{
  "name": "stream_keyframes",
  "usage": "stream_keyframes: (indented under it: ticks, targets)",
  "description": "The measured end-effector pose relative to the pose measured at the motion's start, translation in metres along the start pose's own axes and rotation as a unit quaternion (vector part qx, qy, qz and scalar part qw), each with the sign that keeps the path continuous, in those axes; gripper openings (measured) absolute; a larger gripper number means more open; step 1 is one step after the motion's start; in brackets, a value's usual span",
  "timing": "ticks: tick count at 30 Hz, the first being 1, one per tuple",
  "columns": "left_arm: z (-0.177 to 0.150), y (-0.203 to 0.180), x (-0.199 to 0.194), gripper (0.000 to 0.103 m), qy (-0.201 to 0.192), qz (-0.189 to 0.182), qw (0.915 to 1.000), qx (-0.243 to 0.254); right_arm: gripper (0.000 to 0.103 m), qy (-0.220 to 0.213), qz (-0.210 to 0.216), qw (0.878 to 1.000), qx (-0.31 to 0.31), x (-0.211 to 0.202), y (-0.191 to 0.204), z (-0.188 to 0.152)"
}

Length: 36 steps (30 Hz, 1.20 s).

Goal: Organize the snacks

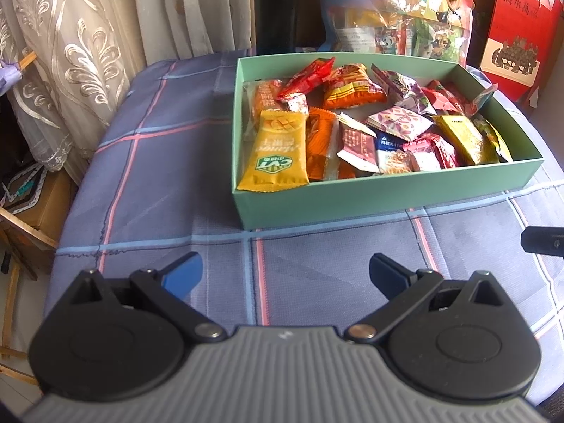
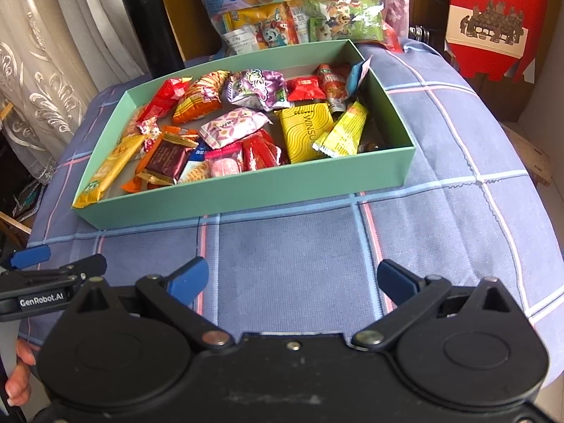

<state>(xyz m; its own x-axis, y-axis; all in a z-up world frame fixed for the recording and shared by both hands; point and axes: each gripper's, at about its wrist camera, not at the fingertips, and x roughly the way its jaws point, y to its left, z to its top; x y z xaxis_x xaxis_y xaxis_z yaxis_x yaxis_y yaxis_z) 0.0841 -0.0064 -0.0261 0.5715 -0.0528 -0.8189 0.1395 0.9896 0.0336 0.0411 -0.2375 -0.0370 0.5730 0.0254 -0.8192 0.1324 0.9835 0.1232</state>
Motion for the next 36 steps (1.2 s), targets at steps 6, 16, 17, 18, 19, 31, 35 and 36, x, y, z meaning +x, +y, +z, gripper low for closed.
stream_keyframes:
  ticks: [6,16,17,18,19,31,35,36]
  targets:
    - [0.0009,0.0000,-0.0001,0.103,0.000,-0.001,1.0000,-0.001,0.103,-0.004,0.000,1.000,0.001,-0.0026,-0.0001,0.0025]
    - [-0.0007,0.0000,0.0027,0.103,0.009,0.000,1.0000,-0.003,0.103,0.000,-0.002,1.000,0.002,-0.0011,0.0010,0.0004]
    - [-0.0009,0.0001,0.0029,0.103,0.010,0.000,0.9999,-0.004,0.103,0.000,-0.002,1.000,0.001,-0.0010,0.0011,0.0008]
    - [-0.0009,-0.0001,0.0029,0.103,0.010,0.001,0.9999,-0.004,0.103,0.000,-0.002,1.000,0.000,-0.0010,0.0011,0.0011]
    - [-0.0010,-0.0004,0.0027,0.103,0.010,0.002,0.9999,-0.003,0.103,0.000,-0.001,1.000,0.000,-0.0011,0.0013,0.0011]
    - [-0.0014,-0.0042,0.0023,0.103,0.008,0.009,0.9999,0.010,0.103,0.002,-0.006,1.000,-0.001,0.0020,0.0015,0.0001]
    - [-0.0022,-0.0055,0.0029,0.103,0.008,0.009,0.9999,0.012,0.103,0.001,-0.009,1.000,-0.001,0.0023,0.0019,-0.0003]
    - [-0.0024,-0.0057,0.0030,0.103,0.008,0.009,0.9998,0.013,0.103,0.001,-0.010,1.000,-0.001,0.0028,0.0024,0.0000]
